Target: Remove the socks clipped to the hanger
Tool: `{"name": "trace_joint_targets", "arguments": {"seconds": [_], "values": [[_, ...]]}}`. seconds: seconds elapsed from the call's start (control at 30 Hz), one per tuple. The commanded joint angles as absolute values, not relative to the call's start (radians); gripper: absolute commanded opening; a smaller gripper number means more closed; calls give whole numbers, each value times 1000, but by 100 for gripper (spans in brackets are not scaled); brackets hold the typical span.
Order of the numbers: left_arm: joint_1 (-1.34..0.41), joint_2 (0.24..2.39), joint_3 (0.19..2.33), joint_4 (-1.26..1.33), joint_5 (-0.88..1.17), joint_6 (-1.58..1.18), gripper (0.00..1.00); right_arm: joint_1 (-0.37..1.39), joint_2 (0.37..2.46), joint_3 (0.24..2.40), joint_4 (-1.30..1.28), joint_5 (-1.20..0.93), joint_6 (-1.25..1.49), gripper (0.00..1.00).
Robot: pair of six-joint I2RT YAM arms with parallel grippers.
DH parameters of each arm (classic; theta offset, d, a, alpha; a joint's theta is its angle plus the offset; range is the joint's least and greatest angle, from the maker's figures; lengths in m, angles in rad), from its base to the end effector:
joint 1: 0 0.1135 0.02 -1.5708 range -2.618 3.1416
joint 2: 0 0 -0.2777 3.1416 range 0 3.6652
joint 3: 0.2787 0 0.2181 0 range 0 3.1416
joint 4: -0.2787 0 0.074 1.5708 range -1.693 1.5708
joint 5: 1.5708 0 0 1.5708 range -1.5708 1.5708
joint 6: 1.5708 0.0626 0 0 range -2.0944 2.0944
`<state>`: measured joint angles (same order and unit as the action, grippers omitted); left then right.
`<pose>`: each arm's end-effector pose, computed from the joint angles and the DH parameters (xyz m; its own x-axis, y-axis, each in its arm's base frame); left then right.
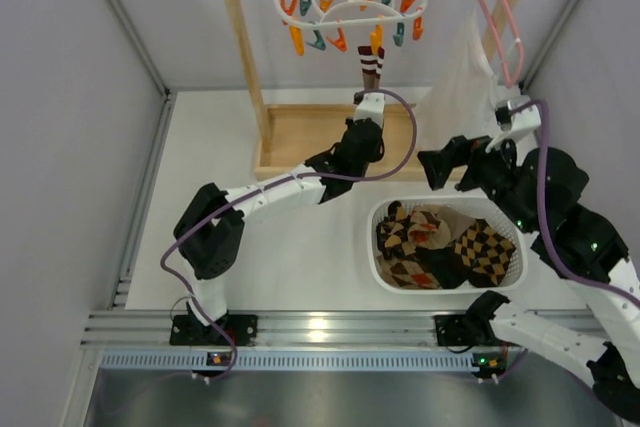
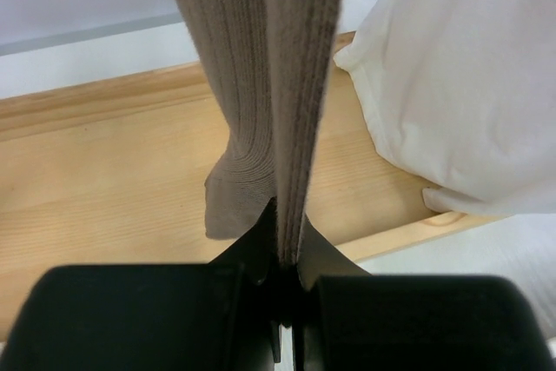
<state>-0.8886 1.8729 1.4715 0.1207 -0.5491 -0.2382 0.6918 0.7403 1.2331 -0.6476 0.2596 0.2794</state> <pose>0.3037 -0.3221 0.3166 -0.2513 -0.0098 -0.9678 0.2949 0.9516 -0.0862 0.0905 0.0541 0.4321 -0.2303 0.1553 -0.9606 -0.3721 0.8981 0.2344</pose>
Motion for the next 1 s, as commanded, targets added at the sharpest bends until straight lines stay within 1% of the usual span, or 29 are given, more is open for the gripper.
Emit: {"name": "trace_joint_targets", "arguments": {"seconds": [0.0,0.03,0.1,0.13,0.2,0.27,0.3,0.33,0.37,0.4,0.43,0.5,0.6,0.7,0.87,0.97], "values": [[-887,1815,1421,143,-543,-296,0,692,880,1402,-560,219,180,93],[-887,1810,1413,144,-546,-307,0,690,914,1475,-564,212,149,92],[-885,1790,1384,144,-552,-337,0,686,1021,1557,-575,187,127,91],[-884,1783,1375,144,-551,-345,0,680,1058,1647,-595,177,117,89],[-879,1763,1350,153,-535,-370,0,655,1172,1731,-609,123,107,86],[-876,1749,1342,158,-529,-370,0,632,1297,1869,-652,98,110,84],[-876,1746,1336,160,-528,-371,0,624,1340,1960,-667,97,110,81],[-876,1741,1333,158,-526,-371,0,620,1415,2001,-679,95,110,78],[-876,1733,1330,158,-523,-373,0,612,1451,2040,-698,86,110,77],[-876,1730,1324,160,-520,-373,0,611,1483,2113,-706,89,109,73],[-876,1726,1322,160,-519,-374,0,609,1543,2150,-715,92,107,72],[-876,1723,1319,158,-520,-374,0,607,1591,2228,-715,113,89,67],[-876,1715,1309,158,-515,-376,0,578,1655,2284,-698,98,86,63],[-874,1723,1308,158,-515,-364,0,542,1707,2316,-698,45,75,62],[-867,1729,1307,158,-500,-362,0,528,1762,2326,-677,23,38,60],[-864,1738,1315,163,-483,-357,0,523,1789,2326,-654,9,34,57]]}}
